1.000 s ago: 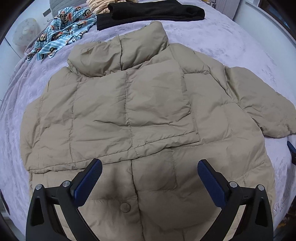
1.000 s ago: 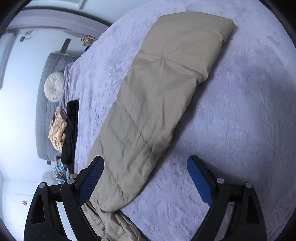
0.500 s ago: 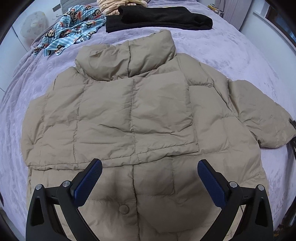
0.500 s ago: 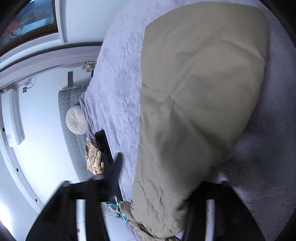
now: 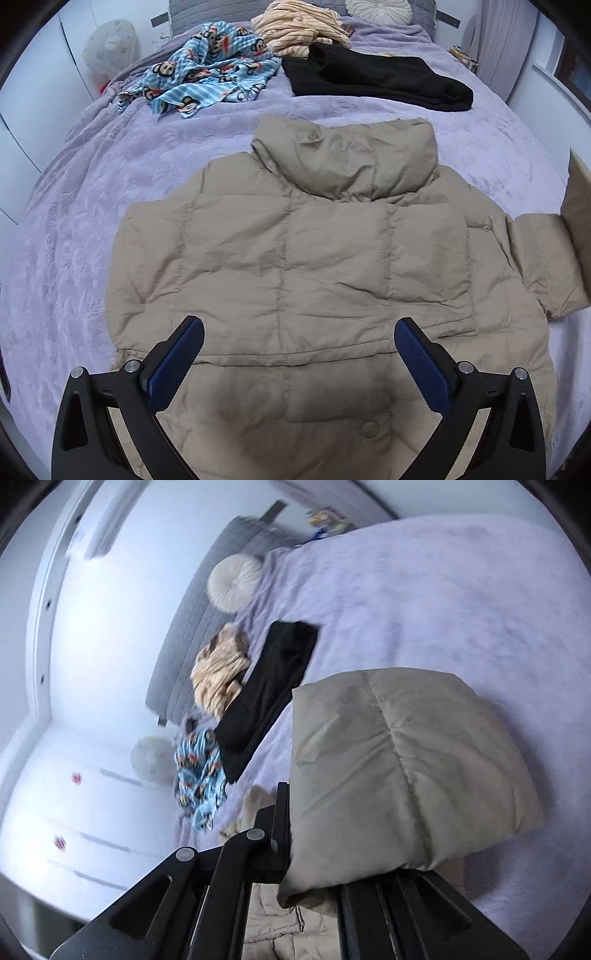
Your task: Fold large clothes
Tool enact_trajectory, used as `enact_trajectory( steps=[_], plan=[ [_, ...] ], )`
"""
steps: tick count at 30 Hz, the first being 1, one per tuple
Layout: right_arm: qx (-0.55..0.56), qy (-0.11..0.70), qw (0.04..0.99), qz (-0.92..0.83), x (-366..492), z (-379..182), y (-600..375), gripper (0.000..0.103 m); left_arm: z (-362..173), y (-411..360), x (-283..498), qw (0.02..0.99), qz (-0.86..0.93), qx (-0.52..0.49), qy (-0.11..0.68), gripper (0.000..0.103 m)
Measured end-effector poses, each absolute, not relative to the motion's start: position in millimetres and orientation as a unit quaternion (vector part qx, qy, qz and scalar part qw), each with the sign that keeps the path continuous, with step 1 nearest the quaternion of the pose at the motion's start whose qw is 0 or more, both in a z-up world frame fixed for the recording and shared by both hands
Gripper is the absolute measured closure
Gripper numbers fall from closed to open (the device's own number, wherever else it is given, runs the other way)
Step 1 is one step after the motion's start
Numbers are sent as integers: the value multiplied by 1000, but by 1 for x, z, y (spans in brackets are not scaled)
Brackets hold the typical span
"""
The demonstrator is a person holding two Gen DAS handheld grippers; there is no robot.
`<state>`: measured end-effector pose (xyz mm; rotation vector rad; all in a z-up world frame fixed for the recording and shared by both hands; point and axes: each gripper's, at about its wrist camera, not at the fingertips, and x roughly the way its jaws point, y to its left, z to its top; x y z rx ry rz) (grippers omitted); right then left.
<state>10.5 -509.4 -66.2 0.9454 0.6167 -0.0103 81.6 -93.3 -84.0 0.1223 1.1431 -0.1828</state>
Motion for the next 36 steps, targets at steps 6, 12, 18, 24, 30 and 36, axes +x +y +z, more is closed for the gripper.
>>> enact_trajectory(
  steps=[6, 12, 18, 24, 30, 36],
  plan=[
    [266, 355, 891, 96, 94, -54, -331, 100, -90, -46, 94, 844, -64, 44, 531, 0],
    [225, 460, 852, 106, 129, -139, -230, 100, -106, -12, 100, 839, -51, 27, 540, 0],
    [252, 512, 819, 63, 119, -202, -232, 97, -117, 2, 107, 836, -63, 14, 545, 0],
    [220, 520, 824, 58, 115, -192, -234, 40, -122, -8, 117, 832, -82, 2, 548, 0],
    [270, 484, 831, 50, 89, -154, -254, 34, -120, -15, 130, 833, -102, -8, 543, 0],
    [399, 448, 799, -39, 84, -163, -319, 39, -120, 4, 141, 832, -97, -36, 545, 0]
  ],
)
